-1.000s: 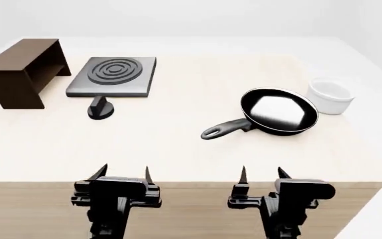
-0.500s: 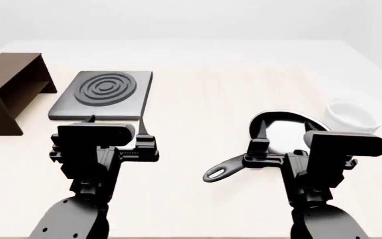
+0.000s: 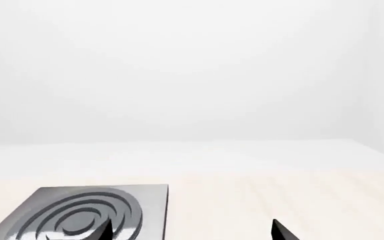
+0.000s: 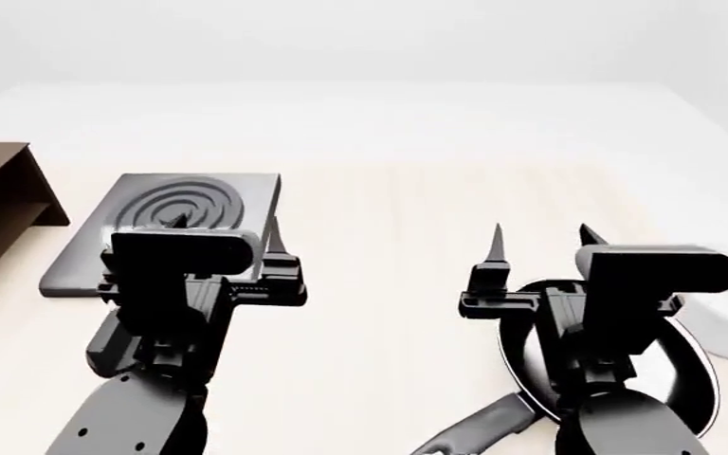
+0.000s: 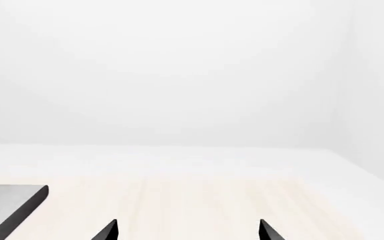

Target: Put the frying pan on top of the cabinet.

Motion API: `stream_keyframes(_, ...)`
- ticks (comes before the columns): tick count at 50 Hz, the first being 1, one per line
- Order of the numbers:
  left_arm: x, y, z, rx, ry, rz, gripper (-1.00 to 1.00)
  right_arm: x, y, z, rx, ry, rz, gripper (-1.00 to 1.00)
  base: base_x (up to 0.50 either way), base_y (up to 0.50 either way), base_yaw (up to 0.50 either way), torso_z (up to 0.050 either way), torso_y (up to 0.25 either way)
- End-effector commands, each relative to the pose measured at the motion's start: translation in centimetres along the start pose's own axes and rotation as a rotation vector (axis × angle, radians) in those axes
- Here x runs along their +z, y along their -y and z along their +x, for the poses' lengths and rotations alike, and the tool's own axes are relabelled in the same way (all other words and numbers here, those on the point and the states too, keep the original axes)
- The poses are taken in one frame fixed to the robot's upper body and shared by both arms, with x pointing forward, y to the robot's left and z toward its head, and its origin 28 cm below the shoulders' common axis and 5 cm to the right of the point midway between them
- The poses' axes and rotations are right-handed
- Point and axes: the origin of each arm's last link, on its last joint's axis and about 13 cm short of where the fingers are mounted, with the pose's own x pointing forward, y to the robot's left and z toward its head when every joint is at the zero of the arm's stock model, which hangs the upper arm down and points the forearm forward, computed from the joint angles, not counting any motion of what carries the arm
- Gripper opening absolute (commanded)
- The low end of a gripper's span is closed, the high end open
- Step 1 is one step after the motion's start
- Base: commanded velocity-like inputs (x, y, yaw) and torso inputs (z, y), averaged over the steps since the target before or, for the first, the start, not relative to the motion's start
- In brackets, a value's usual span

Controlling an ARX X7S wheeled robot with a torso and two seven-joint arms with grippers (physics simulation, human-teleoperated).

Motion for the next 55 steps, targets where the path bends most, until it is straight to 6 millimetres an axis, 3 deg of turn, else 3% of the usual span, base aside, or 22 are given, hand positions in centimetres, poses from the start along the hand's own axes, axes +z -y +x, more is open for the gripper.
stream_keyframes(1, 0.0, 0.0, 0.0, -0.009, 0.001, 0.005, 1.00, 0.0, 0.0, 0.0, 0.002, 0.002, -0.008, 1.00, 0.50, 0.00, 0.00, 0.000, 0.000)
stream_keyframes(12, 0.3, 0.1, -0.1, -0.034, -0.090, -0.050, 1.00, 0.1, 0.0, -0.1, 0.005, 0.023, 0.007, 1.00, 0.19, 0.00, 0.00, 0.000, 0.001)
stream_keyframes(21, -0.7, 0.5, -5.3, -0.437, -0.298, 0.192, 1.00, 0.1, 0.1, -0.1, 0.008, 0.018, 0.021, 1.00, 0.00, 0.00, 0.00, 0.000, 0.000)
stream_keyframes(26, 0.0, -0.7, -8.0, -0.656, -0.392, 0.361, 1.00, 0.0, 0.0, 0.0, 0.012, 0.015, 0.017, 1.00, 0.00, 0.00, 0.00, 0.000, 0.000)
stream_keyframes(30, 0.9, -0.7, -9.2, -0.776, -0.404, 0.352, 1.00, -0.1, 0.0, 0.0, 0.010, 0.014, 0.016, 1.00, 0.00, 0.00, 0.00, 0.000, 0.000)
stream_keyframes(39, 1.7, 0.7, -10.0, -0.995, -0.583, 0.376, 1.00, 0.0, 0.0, 0.0, 0.017, 0.018, 0.016, 1.00, 0.00, 0.00, 0.00, 0.000, 0.000)
stream_keyframes(55, 2.3, 2.3, -9.2, -1.007, -0.592, 0.392, 1.00, -0.1, -0.1, -0.1, 0.030, 0.017, 0.011, 1.00, 0.00, 0.00, 0.00, 0.000, 0.000)
